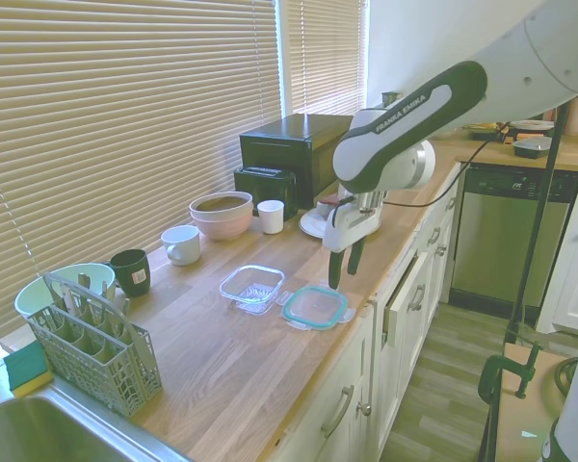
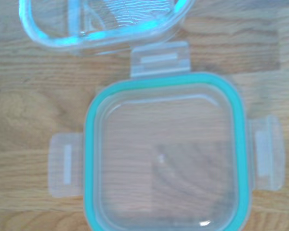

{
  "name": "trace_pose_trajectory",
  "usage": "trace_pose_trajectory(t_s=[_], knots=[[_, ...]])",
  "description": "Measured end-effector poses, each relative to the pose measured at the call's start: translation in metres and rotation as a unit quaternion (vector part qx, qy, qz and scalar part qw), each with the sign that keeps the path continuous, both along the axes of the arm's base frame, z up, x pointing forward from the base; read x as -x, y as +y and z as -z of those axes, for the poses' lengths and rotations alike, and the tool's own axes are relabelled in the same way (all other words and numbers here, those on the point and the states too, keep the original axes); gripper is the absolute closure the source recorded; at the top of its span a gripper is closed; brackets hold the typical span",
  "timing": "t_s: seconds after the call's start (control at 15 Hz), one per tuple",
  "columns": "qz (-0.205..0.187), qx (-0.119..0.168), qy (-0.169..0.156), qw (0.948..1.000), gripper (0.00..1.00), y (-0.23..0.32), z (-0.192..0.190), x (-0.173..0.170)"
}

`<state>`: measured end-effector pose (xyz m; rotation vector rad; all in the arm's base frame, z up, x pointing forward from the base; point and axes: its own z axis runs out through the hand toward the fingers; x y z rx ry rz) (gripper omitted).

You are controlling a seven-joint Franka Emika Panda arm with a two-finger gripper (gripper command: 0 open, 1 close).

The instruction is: Cover the lid of the food container

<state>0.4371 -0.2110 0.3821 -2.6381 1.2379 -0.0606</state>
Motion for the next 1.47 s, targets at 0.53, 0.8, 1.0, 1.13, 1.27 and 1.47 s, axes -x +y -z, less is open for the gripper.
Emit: trace_pose_trajectory(t_s=[0.53,0.8,1.0,1.13,1.27,1.47], knots=[[-0.029,-0.059,0.013,0.9977,0.0,-0.038,0.039,-0.047],[-0.035,-0.088,0.017,0.9954,0.0,-0.035,0.064,-0.055],[-0.034,-0.102,0.017,0.994,0.0,-0.034,0.066,-0.056],[-0.033,-0.11,0.017,0.9932,1.0,-0.033,0.067,-0.056],[-0.032,-0.112,0.017,0.9931,1.0,-0.034,0.067,-0.056],[-0.032,-0.112,0.018,0.993,1.0,-0.034,0.067,-0.056]])
